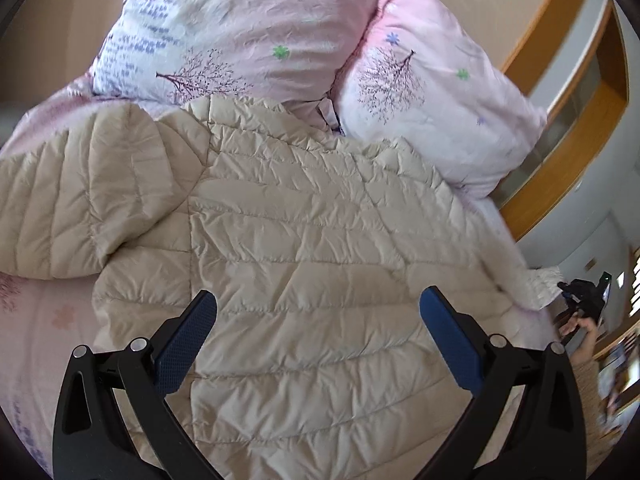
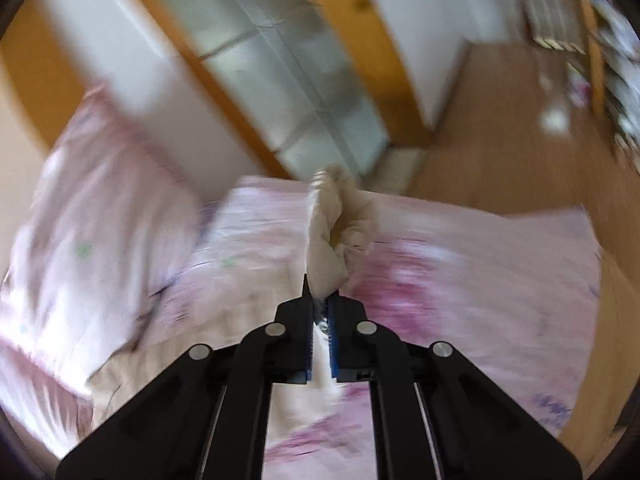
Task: Fold large clothes
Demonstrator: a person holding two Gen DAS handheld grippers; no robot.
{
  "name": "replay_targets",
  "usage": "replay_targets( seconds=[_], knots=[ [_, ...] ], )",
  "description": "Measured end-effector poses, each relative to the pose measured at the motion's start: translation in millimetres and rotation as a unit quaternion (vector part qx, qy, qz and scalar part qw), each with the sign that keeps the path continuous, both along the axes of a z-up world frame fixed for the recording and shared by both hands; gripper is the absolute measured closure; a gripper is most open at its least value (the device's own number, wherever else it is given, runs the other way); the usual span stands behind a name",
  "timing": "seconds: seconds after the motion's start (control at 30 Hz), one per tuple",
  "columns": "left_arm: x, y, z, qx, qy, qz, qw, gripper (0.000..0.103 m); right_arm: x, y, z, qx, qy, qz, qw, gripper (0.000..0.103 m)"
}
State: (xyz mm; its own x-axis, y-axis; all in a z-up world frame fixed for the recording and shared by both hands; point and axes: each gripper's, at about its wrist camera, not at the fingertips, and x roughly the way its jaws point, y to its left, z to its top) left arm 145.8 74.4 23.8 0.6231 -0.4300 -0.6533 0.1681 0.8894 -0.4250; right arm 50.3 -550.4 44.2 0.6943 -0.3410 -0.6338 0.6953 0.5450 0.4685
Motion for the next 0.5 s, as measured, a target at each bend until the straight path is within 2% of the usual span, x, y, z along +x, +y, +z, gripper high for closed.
replay_targets(
  seconds=[0.1,0.17,0.27,0.37,0.5],
  knots=[
    [3,0,2,-0.022,-0.004,-0.006,0.9997,0.001,27,48,30,-0.035,-0.027,0.087,0.995,0.096],
    [6,-1,3,-0.037,-0.003,-0.011,0.9992,0.001,45,87,46,-0.049,-0.045,0.153,0.986,0.096],
    [14,-4,2,-0.081,0.01,-0.022,0.9964,0.001,73,149,55,-0.046,-0.063,0.253,0.964,0.096],
    [24,-12,-1,-0.126,0.025,-0.034,0.9911,0.004,93,213,50,-0.036,-0.06,0.353,0.933,0.096],
    [36,-29,-4,-0.158,0.043,-0.051,0.9852,0.004,109,297,30,-0.03,-0.027,0.463,0.886,0.096]
  ],
)
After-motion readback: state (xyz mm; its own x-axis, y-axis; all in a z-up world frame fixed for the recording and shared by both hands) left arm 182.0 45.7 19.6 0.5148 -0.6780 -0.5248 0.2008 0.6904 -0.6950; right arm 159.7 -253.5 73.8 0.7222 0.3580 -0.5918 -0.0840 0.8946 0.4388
